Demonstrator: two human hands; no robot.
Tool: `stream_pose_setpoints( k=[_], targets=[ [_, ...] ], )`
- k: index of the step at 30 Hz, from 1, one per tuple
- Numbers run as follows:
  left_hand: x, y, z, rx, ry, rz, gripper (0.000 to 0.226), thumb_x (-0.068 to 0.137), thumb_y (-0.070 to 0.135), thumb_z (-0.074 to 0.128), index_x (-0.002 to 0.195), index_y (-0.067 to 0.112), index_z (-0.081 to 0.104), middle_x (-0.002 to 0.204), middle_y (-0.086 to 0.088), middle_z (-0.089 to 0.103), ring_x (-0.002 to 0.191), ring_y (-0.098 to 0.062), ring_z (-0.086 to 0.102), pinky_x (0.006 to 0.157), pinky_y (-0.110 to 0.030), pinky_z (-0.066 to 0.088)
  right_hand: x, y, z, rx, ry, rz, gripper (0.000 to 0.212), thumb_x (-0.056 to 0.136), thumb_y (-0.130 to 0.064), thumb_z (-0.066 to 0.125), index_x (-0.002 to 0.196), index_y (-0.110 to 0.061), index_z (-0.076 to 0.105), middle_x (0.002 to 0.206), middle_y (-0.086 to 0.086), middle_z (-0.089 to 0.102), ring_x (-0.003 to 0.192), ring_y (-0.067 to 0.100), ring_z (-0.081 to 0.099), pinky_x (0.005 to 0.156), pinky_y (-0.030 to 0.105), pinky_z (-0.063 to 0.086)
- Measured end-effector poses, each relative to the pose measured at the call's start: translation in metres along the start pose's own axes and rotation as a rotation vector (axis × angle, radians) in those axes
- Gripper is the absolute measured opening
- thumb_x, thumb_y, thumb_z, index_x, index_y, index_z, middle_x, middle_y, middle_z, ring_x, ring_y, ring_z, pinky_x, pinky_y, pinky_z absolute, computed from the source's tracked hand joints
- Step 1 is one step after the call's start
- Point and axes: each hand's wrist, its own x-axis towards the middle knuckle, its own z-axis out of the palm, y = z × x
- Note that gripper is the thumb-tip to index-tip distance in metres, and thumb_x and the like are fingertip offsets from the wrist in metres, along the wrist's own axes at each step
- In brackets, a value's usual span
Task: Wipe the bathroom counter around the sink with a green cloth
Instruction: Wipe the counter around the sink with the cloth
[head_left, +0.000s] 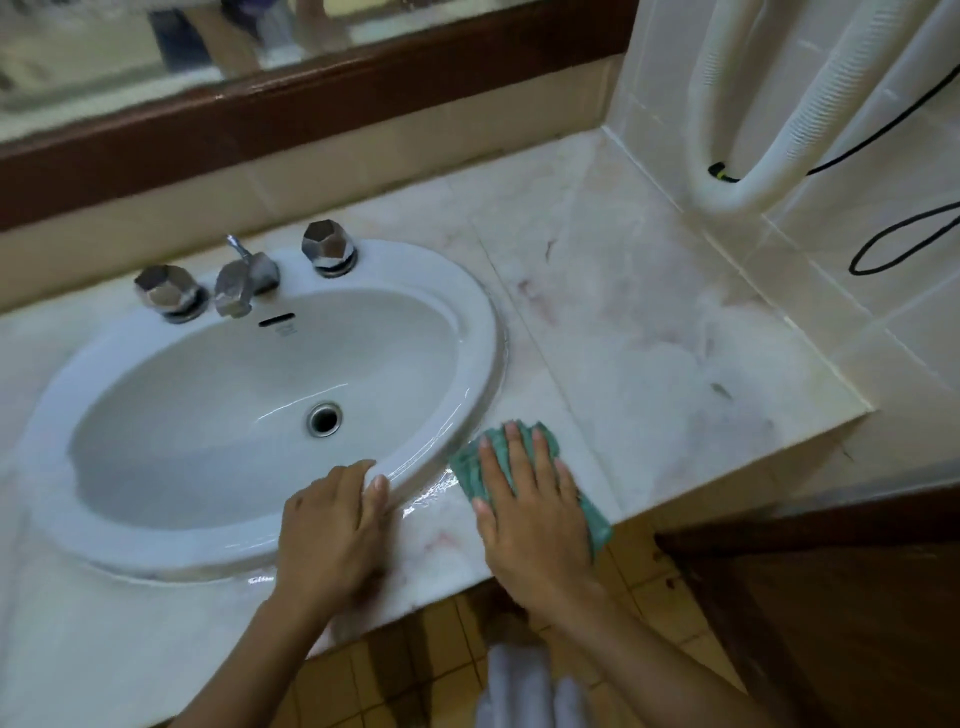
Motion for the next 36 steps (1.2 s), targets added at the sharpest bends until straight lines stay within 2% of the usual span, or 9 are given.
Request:
stream_pose_setpoints(
  k=[3, 8, 11, 19, 22, 26, 28, 32, 36],
  targets=[
    [-0.031, -0.041, -0.009, 0.002, 0.096, 0.017, 0.052, 0.095, 0.048, 0.024, 0.126, 0.023, 0.058, 0.12, 0.001, 0.064, 0.117, -0.023, 0.055, 0.093, -0.041, 0.035, 0.011, 0.048, -0.007, -0.098, 0.002, -0.088, 0.063, 0.098, -0.048, 0.022, 0.154, -0.026, 0.006, 0.162, 0.002, 0.003, 0.148, 0.025, 0.002, 0.116, 0.046, 0.02],
    [-0.08, -0.091, -0.012, -0.051, 0.137, 0.032, 0.054, 0.093, 0.045, 0.032, 0.143, 0.029, 0.043, 0.153, 0.008, 0.036, 0.143, -0.011, 0.025, 0.099, -0.036, 0.027, 0.044, 0.032, -0.01, -0.026, 0.08, 0.381, 0.059, 0.099, -0.046, 0.018, 0.154, -0.025, 0.006, 0.162, 0.006, 0.002, 0.147, 0.028, 0.001, 0.117, 0.047, 0.012],
    [-0.112, -0.116, -0.015, -0.141, 0.196, 0.016, 0.051, 0.091, 0.043, 0.037, 0.138, 0.028, 0.049, 0.154, 0.007, 0.034, 0.14, -0.013, 0.032, 0.097, -0.037, 0.031, 0.022, -0.033, 0.002, 0.03, 0.092, 0.531, 0.06, 0.1, -0.043, 0.021, 0.154, -0.02, 0.008, 0.162, 0.01, 0.0, 0.147, 0.031, -0.001, 0.116, 0.048, 0.01],
    [-0.225, -0.266, -0.028, -0.257, 0.469, -0.524, 0.048, 0.08, 0.038, 0.047, 0.122, 0.019, 0.063, 0.149, -0.008, 0.037, 0.133, -0.036, 0.033, 0.091, -0.066, 0.033, -0.045, -0.221, 0.056, 0.077, 0.046, 0.492, 0.064, 0.1, -0.041, 0.024, 0.154, -0.01, 0.007, 0.16, 0.017, -0.001, 0.146, 0.036, -0.004, 0.116, 0.05, 0.009],
    [-0.249, -0.334, -0.041, -0.298, 0.428, -0.767, 0.049, 0.088, 0.036, 0.049, 0.133, 0.019, 0.053, 0.157, -0.008, 0.024, 0.143, -0.034, 0.016, 0.104, -0.065, 0.021, -0.069, -0.3, 0.077, 0.075, 0.01, 0.312, 0.066, 0.099, -0.041, 0.024, 0.153, -0.01, 0.003, 0.159, 0.02, -0.003, 0.146, 0.038, -0.006, 0.117, 0.052, 0.007],
    [-0.27, -0.385, -0.052, -0.192, 0.237, -0.743, 0.067, 0.089, 0.03, 0.06, 0.148, 0.024, 0.03, 0.162, 0.001, 0.008, 0.148, -0.023, 0.005, 0.11, -0.053, 0.021, -0.07, -0.395, 0.098, 0.07, -0.058, 0.171, 0.067, 0.1, -0.043, 0.023, 0.153, -0.011, -0.004, 0.158, 0.021, -0.013, 0.145, 0.039, -0.012, 0.117, 0.051, 0.001],
    [-0.278, -0.39, -0.055, -0.127, 0.173, -0.71, 0.076, 0.087, 0.033, 0.059, 0.151, 0.03, 0.019, 0.162, 0.005, 0.001, 0.148, -0.018, 0.009, 0.109, -0.045, 0.023, -0.063, -0.433, 0.106, 0.053, -0.086, 0.102, 0.066, 0.1, -0.043, 0.022, 0.153, -0.012, -0.002, 0.158, 0.021, -0.013, 0.145, 0.039, -0.014, 0.117, 0.051, 0.0],
    [-0.288, -0.39, -0.06, -0.119, 0.177, -0.699, 0.082, 0.086, 0.036, 0.058, 0.152, 0.039, 0.009, 0.161, 0.013, -0.007, 0.142, -0.011, 0.023, 0.105, -0.04, 0.027, -0.084, -0.472, 0.124, -0.014, -0.148, -0.379, 0.068, 0.093, -0.047, 0.004, 0.154, -0.017, -0.002, 0.159, 0.013, -0.013, 0.146, 0.035, -0.013, 0.118, 0.052, 0.006],
    [-0.288, -0.394, -0.066, -0.143, 0.18, -0.69, 0.079, 0.086, 0.034, 0.058, 0.151, 0.039, 0.014, 0.161, 0.013, -0.005, 0.131, -0.01, 0.038, 0.101, -0.037, 0.029, -0.082, -0.442, 0.121, -0.066, -0.176, -0.618, 0.062, 0.098, -0.049, 0.019, 0.154, -0.028, 0.001, 0.161, -0.001, -0.01, 0.147, 0.021, -0.014, 0.119, 0.043, 0.003]
  ],
)
